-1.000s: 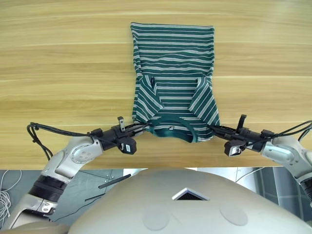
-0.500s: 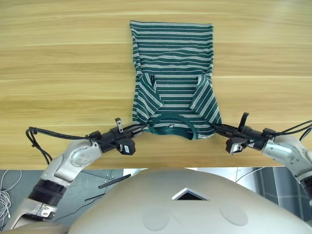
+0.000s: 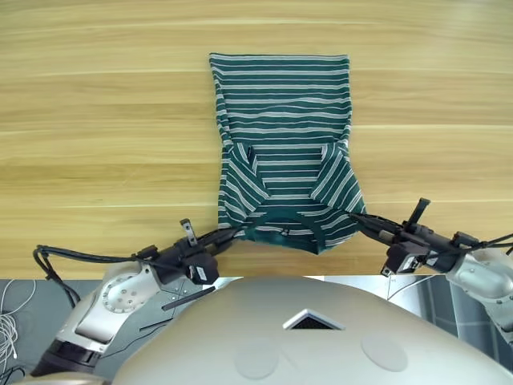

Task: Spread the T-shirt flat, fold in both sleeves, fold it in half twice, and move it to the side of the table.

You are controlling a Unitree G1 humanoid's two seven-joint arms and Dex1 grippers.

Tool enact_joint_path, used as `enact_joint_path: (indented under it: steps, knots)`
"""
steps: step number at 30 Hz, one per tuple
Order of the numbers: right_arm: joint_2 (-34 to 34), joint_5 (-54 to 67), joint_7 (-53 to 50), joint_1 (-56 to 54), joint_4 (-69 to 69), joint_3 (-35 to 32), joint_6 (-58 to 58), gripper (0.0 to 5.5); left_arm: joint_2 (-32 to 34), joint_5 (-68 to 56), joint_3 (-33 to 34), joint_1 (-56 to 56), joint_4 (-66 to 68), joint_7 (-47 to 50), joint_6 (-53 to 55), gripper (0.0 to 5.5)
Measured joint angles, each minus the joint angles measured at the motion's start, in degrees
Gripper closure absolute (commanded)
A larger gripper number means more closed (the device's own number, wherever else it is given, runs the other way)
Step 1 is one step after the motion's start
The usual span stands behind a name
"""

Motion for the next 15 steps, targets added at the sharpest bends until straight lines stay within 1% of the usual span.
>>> enact_joint_path:
  steps: [2, 4, 6, 9, 11, 15]
  knots:
    - [2.32, 1.49, 0.26, -4.83, 0.84, 0.76, 0.39, 5.48, -2.29, -2.68, 1.11, -6.25, 3.14, 0.64, 0.9, 5.4]
    - [6.88, 3.55, 0.51, -12.17, 4.48, 1.98, 3.24, 5.48, -6.75, -5.23, 1.13, -13.02, 6.62, 1.12, 2.77, 5.4]
    - [9.73, 4.95, 0.87, -17.43, 6.43, 2.76, 4.75, 5.48, -9.46, -6.0, 0.89, -17.35, 8.89, 1.32, 4.18, 5.4]
    - [15.48, 3.31, 0.18, -26.49, 13.05, 3.58, 7.94, 5.48, -14.18, -5.28, 1.49, -24.36, 14.68, 3.95, 7.59, 5.4]
    - [17.84, 2.64, 0.0, -30.77, 16.03, 3.76, 9.1, 5.48, -15.63, -4.95, 2.14, -28.07, 17.15, 4.91, 8.44, 5.4]
    - [22.87, -1.21, -2.6, -40.47, 25.93, 3.89, 11.5, 5.48, -18.93, -1.88, 2.17, -38.28, 27.81, 7.24, 8.68, 5.4]
